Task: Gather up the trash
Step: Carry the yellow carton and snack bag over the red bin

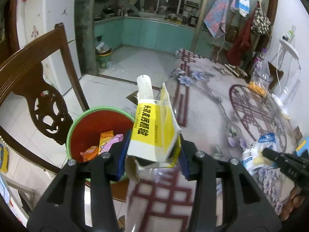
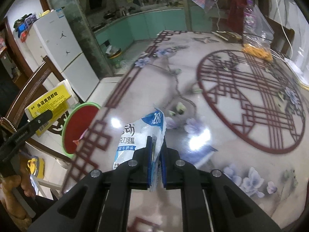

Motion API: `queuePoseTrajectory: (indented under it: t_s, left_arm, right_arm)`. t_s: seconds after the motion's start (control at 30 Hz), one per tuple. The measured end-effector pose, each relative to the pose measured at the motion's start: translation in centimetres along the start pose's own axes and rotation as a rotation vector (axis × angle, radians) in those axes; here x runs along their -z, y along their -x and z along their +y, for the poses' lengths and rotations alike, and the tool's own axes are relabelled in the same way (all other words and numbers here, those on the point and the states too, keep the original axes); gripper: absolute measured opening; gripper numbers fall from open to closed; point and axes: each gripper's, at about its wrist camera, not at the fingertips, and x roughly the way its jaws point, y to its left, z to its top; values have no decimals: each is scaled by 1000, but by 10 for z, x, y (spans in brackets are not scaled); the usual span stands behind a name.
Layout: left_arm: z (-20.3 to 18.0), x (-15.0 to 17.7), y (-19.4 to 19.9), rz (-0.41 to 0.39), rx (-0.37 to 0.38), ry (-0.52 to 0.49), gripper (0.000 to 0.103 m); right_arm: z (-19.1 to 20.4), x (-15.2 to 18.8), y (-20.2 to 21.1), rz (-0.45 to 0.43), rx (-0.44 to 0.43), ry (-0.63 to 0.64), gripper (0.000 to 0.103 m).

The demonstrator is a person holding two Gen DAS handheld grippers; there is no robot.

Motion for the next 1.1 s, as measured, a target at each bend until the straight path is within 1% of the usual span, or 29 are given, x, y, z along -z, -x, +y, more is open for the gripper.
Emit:
queuePoseTrajectory:
  t_s: [0.13,0.23,0.3,0.33,0.43,0.47,0.57,0.7,0.9,1.1]
  left_arm:
    - [11,-21,9,-23,3,-16,42]
    - [15,-34,12,-71,-51,-67,42]
    - [21,-32,8,-90,-70,-68,42]
    - [25,-29,3,-81,-69,-54,42]
    - [39,-21,-18,9,-49,7,42]
    - [44,-20,-22,22,-41,28,42]
    - [52,-22,-22,10,-69,37,42]
    - [59,-22,-24,19,-66,61,42]
    - [71,-22,-26,26,-87,79,42]
    - [84,-22,-26,23,-113,111,42]
  right_arm:
    - [23,-9,-5,-12,-30,26,8]
    - [39,-13,-8,-25,-45,49,8]
    - [46,-16,-11,-29,-48,58,8]
    - [48,-17,-13,-29,-48,61,8]
    - [53,-19,-19,-28,-44,67,8]
    - [54,-20,-22,-29,-42,64,8]
    - [58,-22,-32,-23,-56,42,8]
    - [71,-24,-47,-4,-86,39,8]
    - [105,-32,-59,-10,-121,102,10]
    - [130,-41,-70,-23,-134,153,10]
